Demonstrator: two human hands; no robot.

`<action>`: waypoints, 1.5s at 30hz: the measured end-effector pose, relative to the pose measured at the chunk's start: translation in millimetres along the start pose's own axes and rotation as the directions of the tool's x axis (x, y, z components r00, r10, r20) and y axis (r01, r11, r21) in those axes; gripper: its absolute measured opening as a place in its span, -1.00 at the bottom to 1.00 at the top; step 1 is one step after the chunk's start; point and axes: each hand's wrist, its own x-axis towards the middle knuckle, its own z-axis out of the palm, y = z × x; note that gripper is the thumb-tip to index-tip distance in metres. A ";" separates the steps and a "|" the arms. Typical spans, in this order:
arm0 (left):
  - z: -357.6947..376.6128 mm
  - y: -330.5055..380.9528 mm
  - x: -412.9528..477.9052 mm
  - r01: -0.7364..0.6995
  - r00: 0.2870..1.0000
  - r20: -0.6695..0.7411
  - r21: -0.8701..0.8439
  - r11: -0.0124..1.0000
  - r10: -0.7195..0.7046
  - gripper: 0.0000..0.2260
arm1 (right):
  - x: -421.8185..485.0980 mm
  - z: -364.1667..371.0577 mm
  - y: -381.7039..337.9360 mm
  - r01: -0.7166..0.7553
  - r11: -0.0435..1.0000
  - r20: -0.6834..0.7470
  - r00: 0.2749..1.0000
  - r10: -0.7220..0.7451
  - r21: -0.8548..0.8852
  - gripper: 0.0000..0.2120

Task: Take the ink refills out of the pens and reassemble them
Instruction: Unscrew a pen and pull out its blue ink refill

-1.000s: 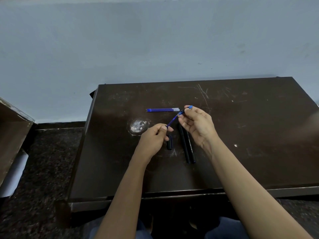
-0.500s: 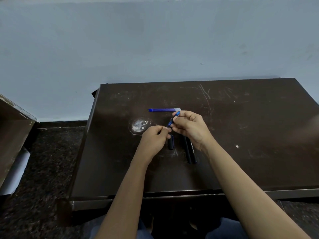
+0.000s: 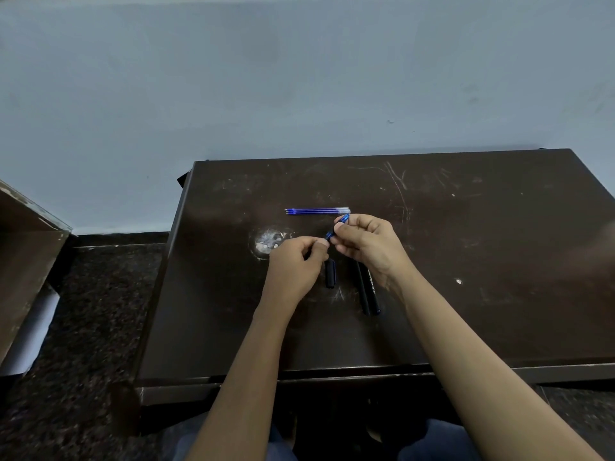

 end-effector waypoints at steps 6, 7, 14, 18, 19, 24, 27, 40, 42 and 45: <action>-1.5 0.4 -0.8 -0.030 0.998 -0.063 0.014 0.999 0.030 -0.84 | 0.7 -1.3 0.9 0.004 1.000 -0.023 1.000 -0.004 -0.007 -0.98; -3.2 0.5 -2.2 -0.042 0.996 -0.074 0.000 0.999 0.042 -0.87 | 1.0 -1.9 1.1 0.006 1.000 -0.024 1.000 -0.006 -0.005 -0.97; 2.4 1.3 -1.2 0.006 1.000 -0.008 0.035 0.999 -0.005 -0.84 | 0.2 -0.7 1.6 0.009 1.000 0.000 1.000 -0.009 -0.018 -0.99; 2.7 -1.7 -0.1 0.030 0.999 0.017 -0.020 0.999 -0.030 -0.79 | -0.9 0.6 1.5 0.016 1.000 0.003 1.000 -0.016 -0.013 -0.99; 2.0 -2.5 0.4 0.027 1.000 0.003 -0.040 0.999 -0.027 -0.84 | -0.7 0.9 1.2 0.019 1.000 0.003 1.000 -0.019 -0.009 -0.98; -0.2 1.0 -2.1 0.001 0.998 -0.059 -0.058 0.998 -0.005 -0.80 | 0.2 1.0 3.3 0.017 1.000 0.001 1.000 -0.017 0.007 -0.98; 1.1 4.0 -0.9 0.078 0.996 -0.040 -0.021 0.997 -0.079 -0.67 | 0.2 3.6 5.0 0.005 1.000 0.011 1.000 -0.006 0.018 -0.98; 0.3 1.7 2.2 0.080 0.992 -0.096 -0.025 0.996 -0.082 -0.80 | -1.8 6.4 5.5 0.006 1.000 0.012 1.000 -0.006 0.019 -0.95; 1.1 1.2 0.9 0.074 0.996 -0.044 0.012 0.997 -0.073 -0.81 | -2.1 5.6 5.2 0.004 1.000 0.007 1.000 -0.004 0.023 -0.94; 2.3 -2.6 -0.3 0.068 0.997 -0.019 -0.058 0.996 -0.069 -0.84 | -2.1 5.6 4.1 0.014 1.000 0.001 1.000 -0.014 0.025 -0.94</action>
